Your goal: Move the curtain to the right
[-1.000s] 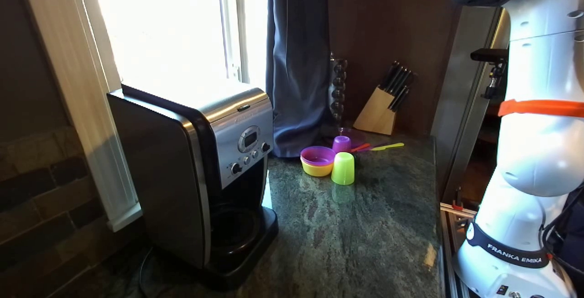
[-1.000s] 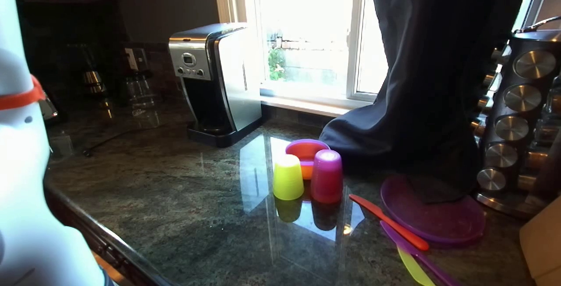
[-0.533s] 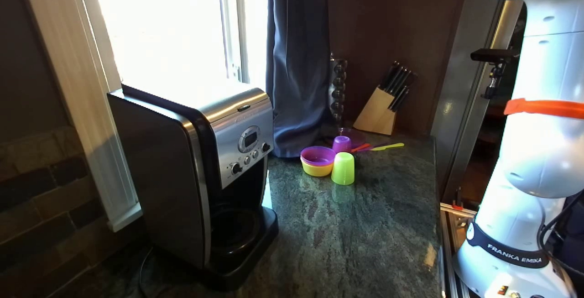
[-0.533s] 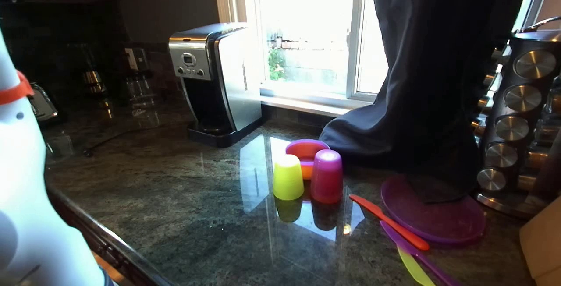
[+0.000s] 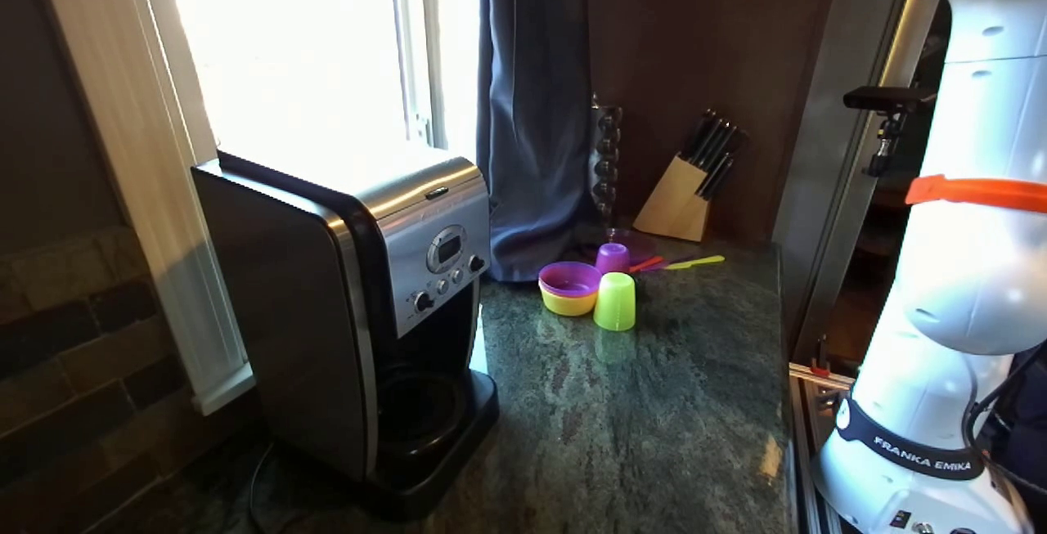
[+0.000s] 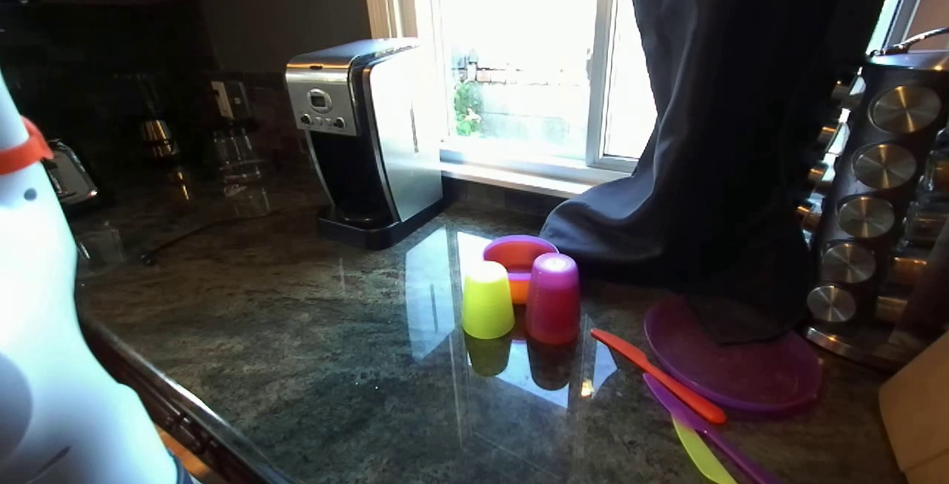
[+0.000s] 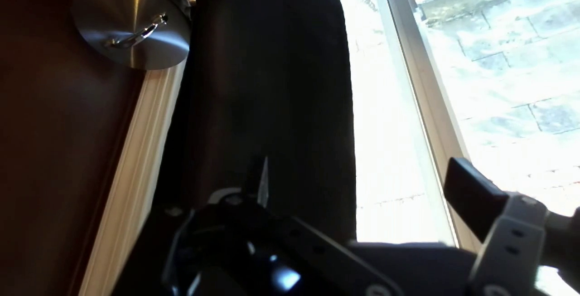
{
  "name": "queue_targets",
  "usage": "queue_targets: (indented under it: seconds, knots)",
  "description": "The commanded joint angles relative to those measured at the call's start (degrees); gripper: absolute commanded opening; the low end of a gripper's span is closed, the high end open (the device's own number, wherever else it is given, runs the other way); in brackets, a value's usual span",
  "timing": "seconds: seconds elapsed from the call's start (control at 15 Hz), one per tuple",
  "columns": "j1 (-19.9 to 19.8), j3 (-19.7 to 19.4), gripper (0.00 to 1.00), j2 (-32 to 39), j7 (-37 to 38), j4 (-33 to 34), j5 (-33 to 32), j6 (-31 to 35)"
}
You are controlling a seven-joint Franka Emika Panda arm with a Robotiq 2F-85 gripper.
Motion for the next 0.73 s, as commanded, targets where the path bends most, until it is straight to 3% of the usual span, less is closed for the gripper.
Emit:
queue_targets:
  seconds: [0.0,0.33,0.4,0.67]
  knots:
    - [0.49,0.62,1.0,-2.17,-1.29,-3.76,0.74,-5.52]
    - [-0.22,0.9,1.0,-9.24,-6.68,-16.12,7.18,-13.46]
    - [0.38,0.98,1.0,-3.63,-4.14,-7.53,4.39,-11.98]
    - [0.38,0.97,1.0,-4.01,-4.33,-8.21,4.49,-12.18]
